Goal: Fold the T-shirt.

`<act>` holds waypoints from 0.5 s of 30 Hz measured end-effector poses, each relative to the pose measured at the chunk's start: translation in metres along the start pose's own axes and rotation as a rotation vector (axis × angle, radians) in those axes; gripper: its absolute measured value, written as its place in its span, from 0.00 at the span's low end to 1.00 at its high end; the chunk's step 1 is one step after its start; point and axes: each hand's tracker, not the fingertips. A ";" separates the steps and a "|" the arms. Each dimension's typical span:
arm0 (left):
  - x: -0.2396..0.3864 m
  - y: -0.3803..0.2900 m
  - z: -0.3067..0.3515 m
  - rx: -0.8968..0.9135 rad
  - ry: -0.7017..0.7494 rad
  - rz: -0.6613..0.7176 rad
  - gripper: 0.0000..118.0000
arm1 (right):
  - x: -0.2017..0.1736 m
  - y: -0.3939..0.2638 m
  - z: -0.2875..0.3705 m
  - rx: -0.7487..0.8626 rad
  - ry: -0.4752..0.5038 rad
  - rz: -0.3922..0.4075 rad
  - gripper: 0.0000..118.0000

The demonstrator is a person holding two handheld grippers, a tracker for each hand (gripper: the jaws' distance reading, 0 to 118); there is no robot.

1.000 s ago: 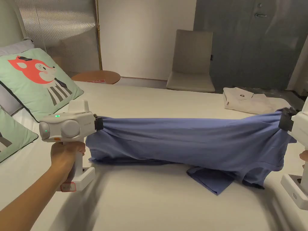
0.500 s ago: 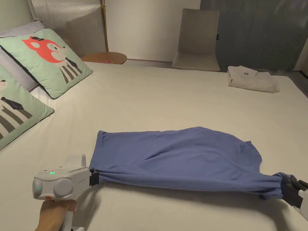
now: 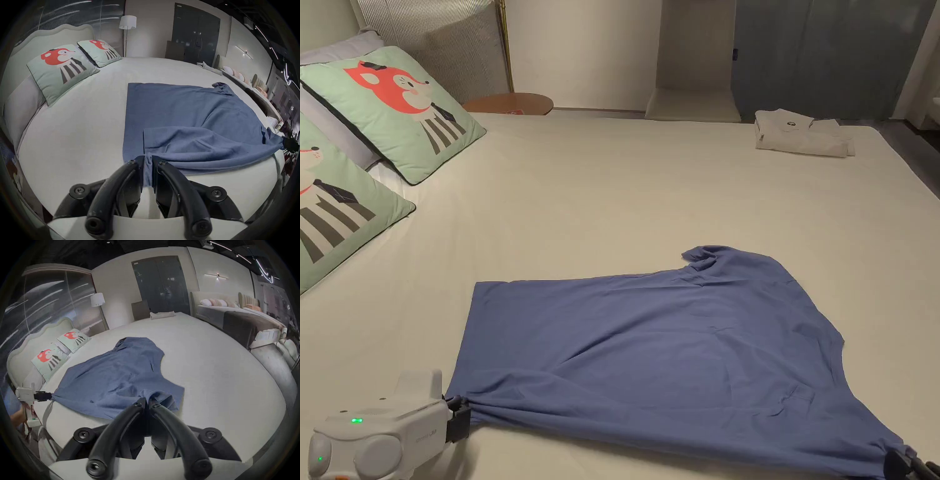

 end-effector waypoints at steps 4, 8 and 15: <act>0.001 -0.018 0.002 -0.041 0.019 -0.005 0.06 | -0.003 -0.022 -0.008 -0.119 -0.058 0.021 0.03; 0.003 -0.020 0.000 -0.038 0.045 0.001 0.06 | 0.003 -0.040 -0.036 -0.248 -0.104 0.019 0.03; 0.028 0.003 0.015 -0.012 0.054 0.005 0.85 | -0.024 0.012 -0.028 -0.118 -0.144 0.079 0.80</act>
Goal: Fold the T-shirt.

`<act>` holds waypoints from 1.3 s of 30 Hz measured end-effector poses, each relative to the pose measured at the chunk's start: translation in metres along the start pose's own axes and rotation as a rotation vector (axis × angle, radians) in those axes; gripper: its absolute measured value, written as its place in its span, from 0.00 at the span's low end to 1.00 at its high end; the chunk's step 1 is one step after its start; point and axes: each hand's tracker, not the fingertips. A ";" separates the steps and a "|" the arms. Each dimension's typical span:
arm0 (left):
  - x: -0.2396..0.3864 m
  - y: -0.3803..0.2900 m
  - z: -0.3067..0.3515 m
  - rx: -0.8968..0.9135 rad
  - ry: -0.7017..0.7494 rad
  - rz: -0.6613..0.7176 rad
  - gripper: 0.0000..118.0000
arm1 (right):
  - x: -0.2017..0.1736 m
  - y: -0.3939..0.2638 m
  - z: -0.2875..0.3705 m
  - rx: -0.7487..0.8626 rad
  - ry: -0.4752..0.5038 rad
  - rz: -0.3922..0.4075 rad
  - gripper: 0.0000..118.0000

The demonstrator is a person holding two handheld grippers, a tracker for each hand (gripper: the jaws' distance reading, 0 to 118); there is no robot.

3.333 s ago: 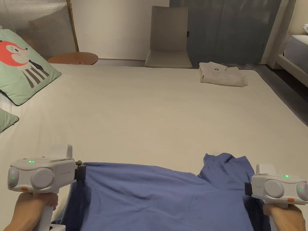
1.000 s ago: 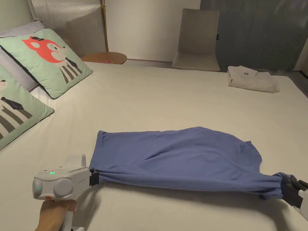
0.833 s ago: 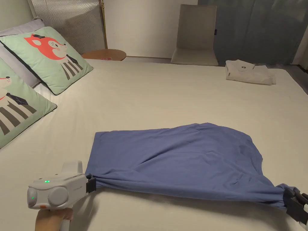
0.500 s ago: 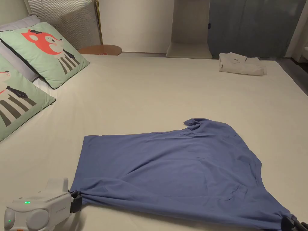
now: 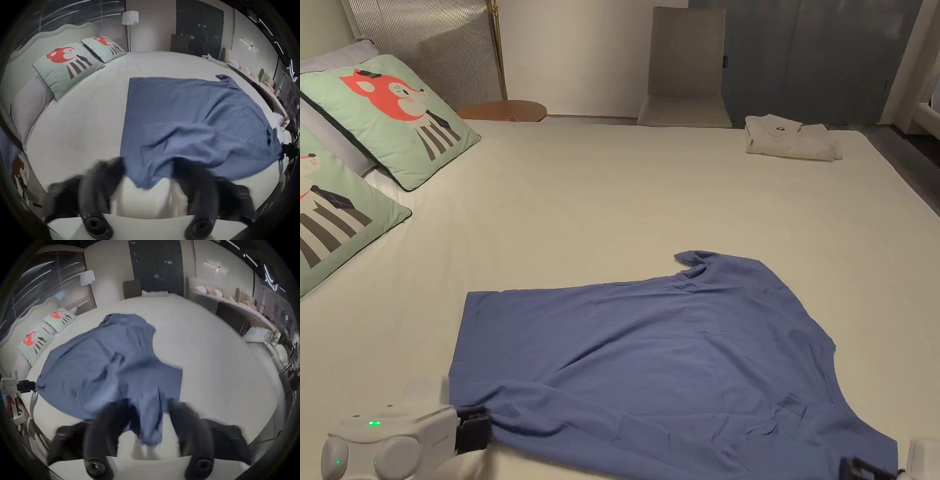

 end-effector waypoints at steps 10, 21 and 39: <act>0.073 0.079 0.077 0.445 -0.115 -0.025 0.92 | -0.067 0.099 0.044 0.411 0.077 0.081 0.91; 0.105 0.088 0.104 0.692 -0.094 -0.042 0.34 | -0.107 0.117 0.077 0.629 0.010 0.178 0.34; 0.059 0.150 0.040 0.407 -0.079 -0.017 0.00 | -0.117 0.149 0.037 0.653 0.024 0.204 0.01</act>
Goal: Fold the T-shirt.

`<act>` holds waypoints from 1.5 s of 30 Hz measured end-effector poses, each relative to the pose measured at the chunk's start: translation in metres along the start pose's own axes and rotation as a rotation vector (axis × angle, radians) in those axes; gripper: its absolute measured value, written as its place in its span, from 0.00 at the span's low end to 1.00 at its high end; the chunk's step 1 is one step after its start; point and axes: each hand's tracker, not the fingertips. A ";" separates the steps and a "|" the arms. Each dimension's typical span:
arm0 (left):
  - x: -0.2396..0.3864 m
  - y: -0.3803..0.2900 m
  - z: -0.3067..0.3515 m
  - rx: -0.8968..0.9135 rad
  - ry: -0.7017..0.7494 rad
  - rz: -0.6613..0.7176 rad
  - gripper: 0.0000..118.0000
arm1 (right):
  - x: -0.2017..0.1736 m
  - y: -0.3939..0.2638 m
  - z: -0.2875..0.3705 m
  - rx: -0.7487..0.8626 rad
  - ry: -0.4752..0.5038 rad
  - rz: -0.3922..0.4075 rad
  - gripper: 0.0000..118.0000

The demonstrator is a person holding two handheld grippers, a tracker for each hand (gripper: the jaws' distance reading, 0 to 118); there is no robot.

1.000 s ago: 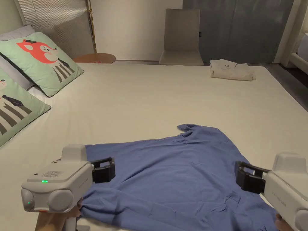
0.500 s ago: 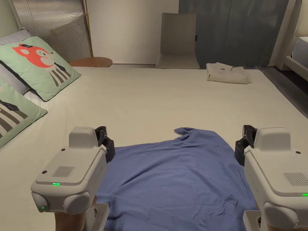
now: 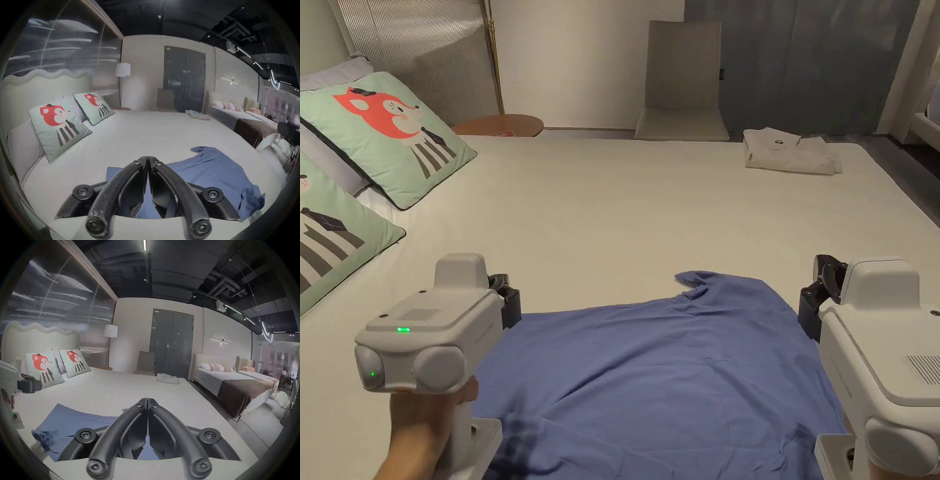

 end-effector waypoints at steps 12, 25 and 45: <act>-0.078 0.005 -0.156 -0.383 0.042 0.078 0.00 | -0.012 -0.004 -0.085 -0.056 0.024 0.022 0.01; -0.103 -0.027 -0.252 -0.561 0.118 0.129 0.77 | 0.000 -0.044 -0.148 -0.183 0.017 0.034 0.01; -0.074 -0.002 -0.186 -0.393 0.078 -0.059 0.03 | 0.060 -0.085 -0.284 -0.577 0.019 -0.096 0.77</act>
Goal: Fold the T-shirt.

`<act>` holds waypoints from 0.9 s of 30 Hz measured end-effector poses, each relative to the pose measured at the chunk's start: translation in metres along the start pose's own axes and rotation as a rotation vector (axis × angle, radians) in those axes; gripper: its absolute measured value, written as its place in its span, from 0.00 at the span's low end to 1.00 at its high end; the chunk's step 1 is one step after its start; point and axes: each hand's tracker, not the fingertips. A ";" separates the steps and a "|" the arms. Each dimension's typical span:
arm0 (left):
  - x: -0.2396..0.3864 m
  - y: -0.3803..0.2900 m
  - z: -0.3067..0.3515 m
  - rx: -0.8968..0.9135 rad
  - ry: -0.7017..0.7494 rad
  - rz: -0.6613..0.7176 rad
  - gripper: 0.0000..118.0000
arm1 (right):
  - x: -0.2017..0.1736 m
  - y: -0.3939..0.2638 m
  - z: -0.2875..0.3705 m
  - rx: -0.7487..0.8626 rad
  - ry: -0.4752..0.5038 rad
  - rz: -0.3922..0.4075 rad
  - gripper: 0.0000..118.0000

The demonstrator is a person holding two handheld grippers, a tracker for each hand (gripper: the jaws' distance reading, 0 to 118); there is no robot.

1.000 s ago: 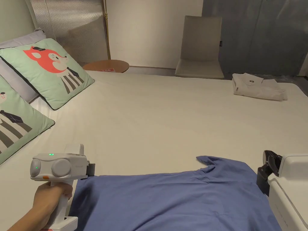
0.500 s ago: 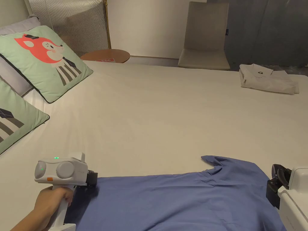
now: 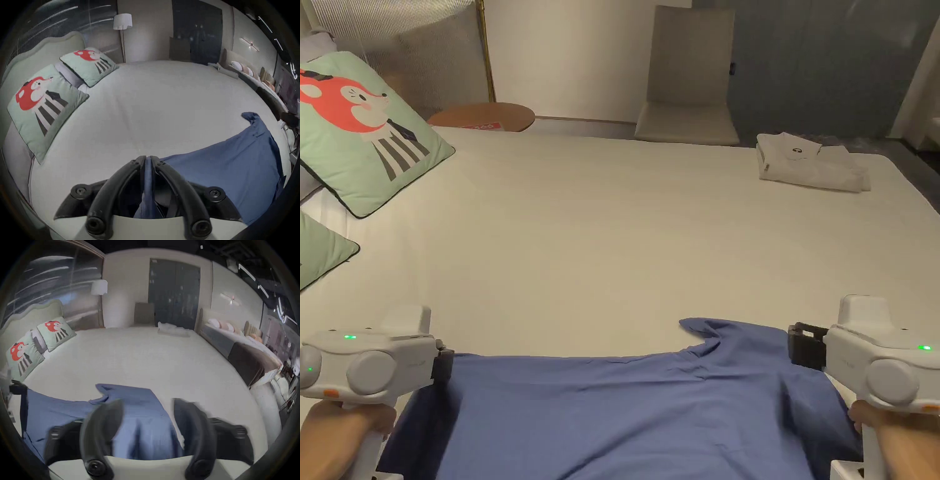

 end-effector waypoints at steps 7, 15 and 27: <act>-0.017 0.006 0.012 0.033 -0.033 0.056 0.03 | 0.012 -0.005 -0.087 -0.245 -0.037 -0.015 0.84; -0.014 -0.002 0.013 0.018 -0.046 0.073 0.03 | -0.007 -0.019 -0.085 -0.240 0.005 0.023 0.41; -0.007 0.003 0.058 0.100 -0.032 0.093 0.03 | -0.011 0.018 0.050 0.097 -0.027 0.159 0.06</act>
